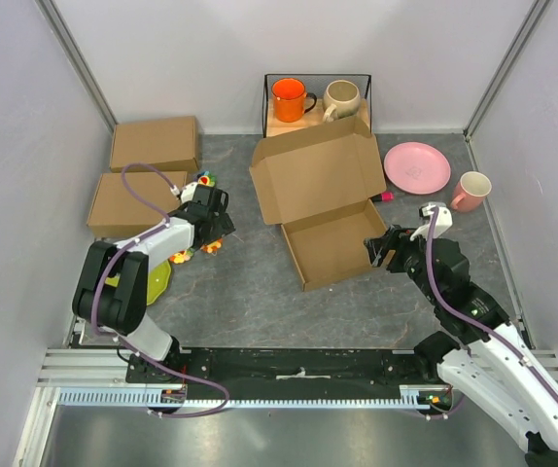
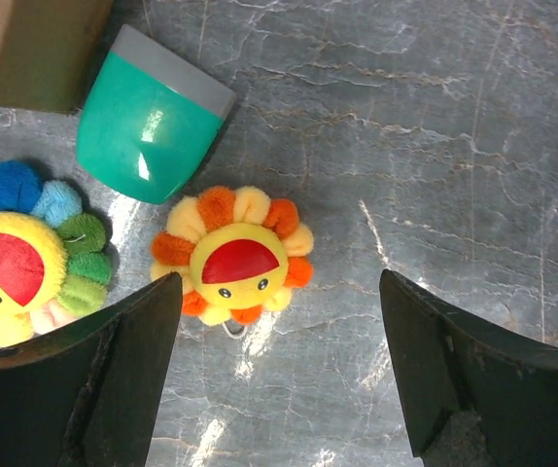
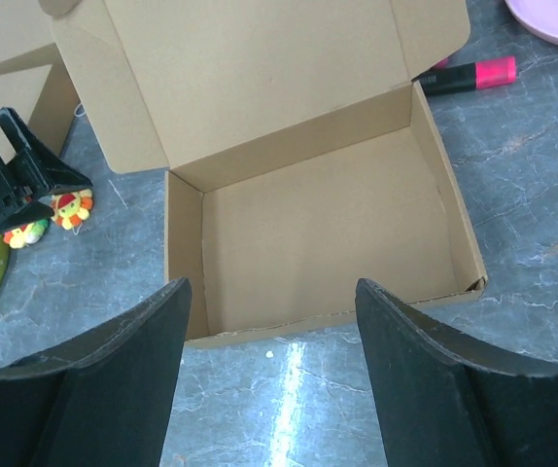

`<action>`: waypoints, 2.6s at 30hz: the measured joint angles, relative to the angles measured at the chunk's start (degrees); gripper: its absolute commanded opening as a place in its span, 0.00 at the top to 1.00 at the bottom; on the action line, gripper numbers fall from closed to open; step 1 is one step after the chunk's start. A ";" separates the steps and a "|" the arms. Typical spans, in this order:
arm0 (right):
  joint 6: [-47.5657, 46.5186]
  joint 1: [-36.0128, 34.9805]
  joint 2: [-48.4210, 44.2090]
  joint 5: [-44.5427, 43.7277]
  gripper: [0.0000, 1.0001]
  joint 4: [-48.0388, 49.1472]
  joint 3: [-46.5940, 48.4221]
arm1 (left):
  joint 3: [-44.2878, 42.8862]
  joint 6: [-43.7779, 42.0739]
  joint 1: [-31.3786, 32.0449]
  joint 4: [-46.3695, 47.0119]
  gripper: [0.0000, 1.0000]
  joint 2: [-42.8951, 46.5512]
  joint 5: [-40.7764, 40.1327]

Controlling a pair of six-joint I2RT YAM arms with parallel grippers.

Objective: Fold the paper box

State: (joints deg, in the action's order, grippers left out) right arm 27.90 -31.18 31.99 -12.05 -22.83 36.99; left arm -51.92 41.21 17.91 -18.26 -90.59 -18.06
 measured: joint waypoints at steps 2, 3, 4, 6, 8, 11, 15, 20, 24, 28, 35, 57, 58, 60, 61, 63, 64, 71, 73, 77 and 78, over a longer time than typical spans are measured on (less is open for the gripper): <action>-0.33 0.00 0.83 0.26 0.24 0.07 0.00 | -0.02 1.01 -0.28 -0.02 0.10 -0.94 -0.31; -0.42 0.00 1.16 0.39 0.24 0.09 0.00 | -0.04 1.38 -0.46 -0.04 0.09 -1.29 -0.42; -0.52 0.00 1.51 0.55 0.24 0.11 0.00 | -0.02 1.70 -0.63 -0.02 0.09 -1.62 -0.55; -0.61 0.00 1.92 0.85 0.24 0.11 0.00 | -0.02 2.40 -1.14 -0.04 0.08 -2.19 -1.03; -0.70 0.00 2.23 1.11 0.23 0.13 0.00 | -0.02 2.89 -1.60 -0.04 0.08 -2.58 -1.25; -0.72 0.00 2.21 1.31 0.23 0.37 0.00 | -0.04 3.32 -2.23 0.00 0.09 -3.17 -1.29; -0.72 0.00 2.27 1.51 0.23 1.29 0.00 | -0.02 3.48 -2.73 0.28 0.21 -3.65 -1.22; -0.70 0.00 2.29 1.51 0.24 1.88 -0.11 | -0.02 3.45 -2.84 0.87 0.37 -3.72 -0.81; -0.70 0.00 2.32 1.51 0.24 2.29 -0.31 | 0.13 3.39 -2.84 1.18 0.50 -3.72 -0.26; -0.70 0.00 2.25 1.51 0.24 2.43 -0.74 | 0.63 3.26 -2.84 1.73 0.59 -3.65 0.09; -0.66 0.00 1.60 1.51 0.24 2.40 -0.90 | 1.77 2.80 -2.84 1.60 0.74 -1.40 0.83; -1.75 0.00 -0.24 0.33 0.24 -2.19 4.50 | -19.47 -9.29 40.98 -7.30 0.78 11.41 -18.18; -2.01 0.00 -0.50 -0.07 0.24 -2.75 5.11 | -20.76 -10.56 42.18 -7.48 0.78 9.66 -19.17; -2.60 0.00 -0.87 -0.79 0.24 -3.82 6.51 | -24.74 -13.64 44.09 -8.81 0.78 4.31 -20.92; -2.80 0.00 -0.98 -1.09 0.24 -4.31 7.21 | -26.53 -15.26 44.50 -9.22 0.78 1.40 -21.59; -3.23 0.00 -1.05 -1.81 0.24 -5.42 8.50 | -30.08 -18.49 45.05 -10.49 0.78 -4.31 -22.88; -3.37 0.00 -1.09 -2.03 0.24 -5.88 9.01 | -31.71 -20.09 45.29 -10.67 0.77 -7.15 -23.56; -4.13 0.00 -2.08 -5.20 0.23 -10.73 12.17 | -42.12 -30.86 45.66 -12.90 0.66 -21.22 -27.43; -4.22 0.00 -2.60 -6.34 0.23 -12.13 12.87 | -45.27 -33.44 45.64 -12.85 0.60 -24.30 -28.37; -4.35 0.00 -4.33 -9.16 0.22 -14.93 14.40 | -50.01 -36.65 45.64 -12.66 0.52 -29.07 -28.68; -4.35 0.00 -4.72 -9.92 0.22 -15.65 14.86 | -51.08 -37.24 45.64 -12.61 0.48 -30.34 -28.68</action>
State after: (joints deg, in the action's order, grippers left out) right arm 23.55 -31.18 27.27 -21.98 -38.48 51.86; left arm -103.00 3.97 63.55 -30.87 -120.92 -46.74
